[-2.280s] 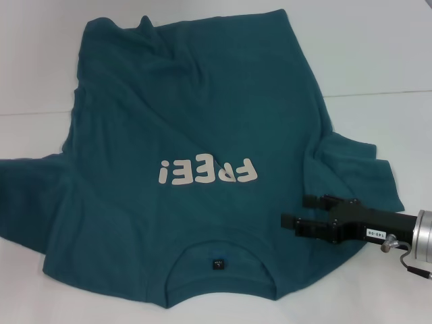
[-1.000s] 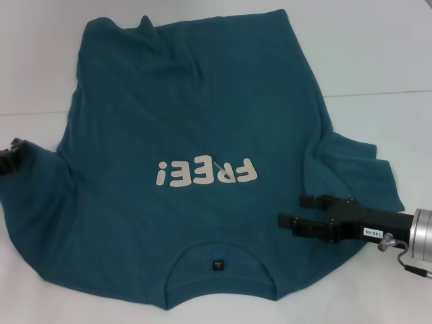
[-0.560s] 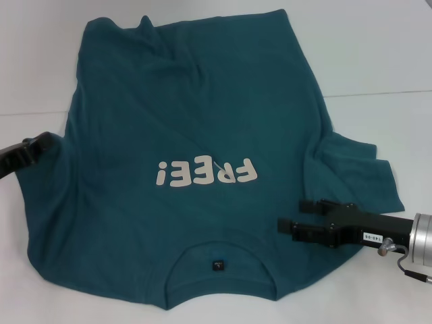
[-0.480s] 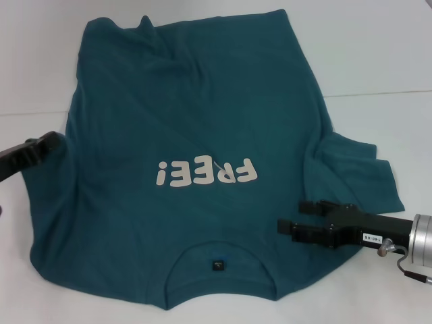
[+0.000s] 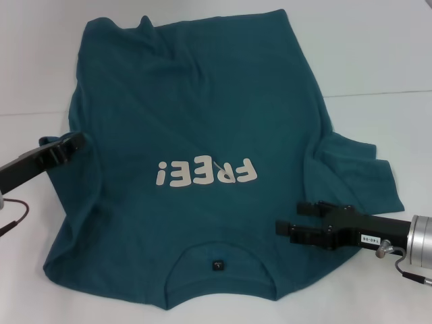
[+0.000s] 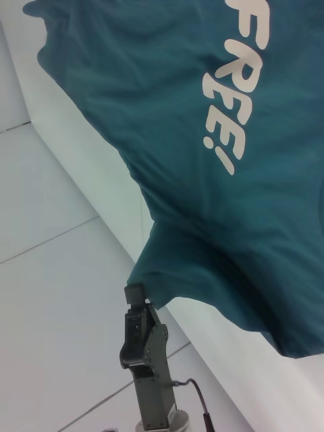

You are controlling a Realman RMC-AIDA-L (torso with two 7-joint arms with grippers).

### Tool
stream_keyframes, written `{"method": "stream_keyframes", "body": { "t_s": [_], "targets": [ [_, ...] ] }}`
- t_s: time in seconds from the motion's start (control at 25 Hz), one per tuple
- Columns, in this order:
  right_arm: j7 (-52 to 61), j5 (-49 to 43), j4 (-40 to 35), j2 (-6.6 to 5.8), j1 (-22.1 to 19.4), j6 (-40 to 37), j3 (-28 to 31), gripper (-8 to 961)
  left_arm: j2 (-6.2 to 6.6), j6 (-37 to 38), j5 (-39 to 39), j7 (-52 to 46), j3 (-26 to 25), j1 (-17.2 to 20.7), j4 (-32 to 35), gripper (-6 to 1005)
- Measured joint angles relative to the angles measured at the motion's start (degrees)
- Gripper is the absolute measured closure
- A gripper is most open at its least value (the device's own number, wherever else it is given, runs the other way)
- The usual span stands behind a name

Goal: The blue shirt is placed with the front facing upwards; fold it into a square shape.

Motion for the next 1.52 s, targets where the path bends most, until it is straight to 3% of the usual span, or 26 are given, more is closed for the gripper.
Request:
{"method": "stream_keyframes", "body": {
  "t_s": [0.24,0.48,0.92,1.0,1.44,1.52],
  "targets": [
    [-0.1,0.0,0.0,0.0,0.0,0.0,0.0,29,-0.22,-0.2,-0.8,0.5,0.3,-0.9,-2.1,1001],
    [-0.1,0.0,0.0,0.0,0.0,0.1,0.0,29,-0.49,-0.3,-1.2,2.8,0.4,-1.8,-4.3,938],
    [-0.1,0.3,0.0,0.0,0.1,0.1,0.0,29,-0.15,-0.5,-1.2,3.0,0.2,-1.0,-4.3,733],
    [-0.1,0.4,0.0,0.0,0.1,0.1,0.0,29,-0.14,-1.0,-1.2,3.4,0.1,-0.6,-4.1,495],
    [0.0,0.3,0.0,0.0,0.2,0.0,0.0,29,-0.44,-2.8,-0.7,11.1,0.7,2.5,-3.1,89],
    [0.0,0.2,0.0,0.0,0.2,-0.1,0.0,29,-0.51,-1.9,-0.7,12.5,0.7,3.0,-3.1,89]
  ]
}}
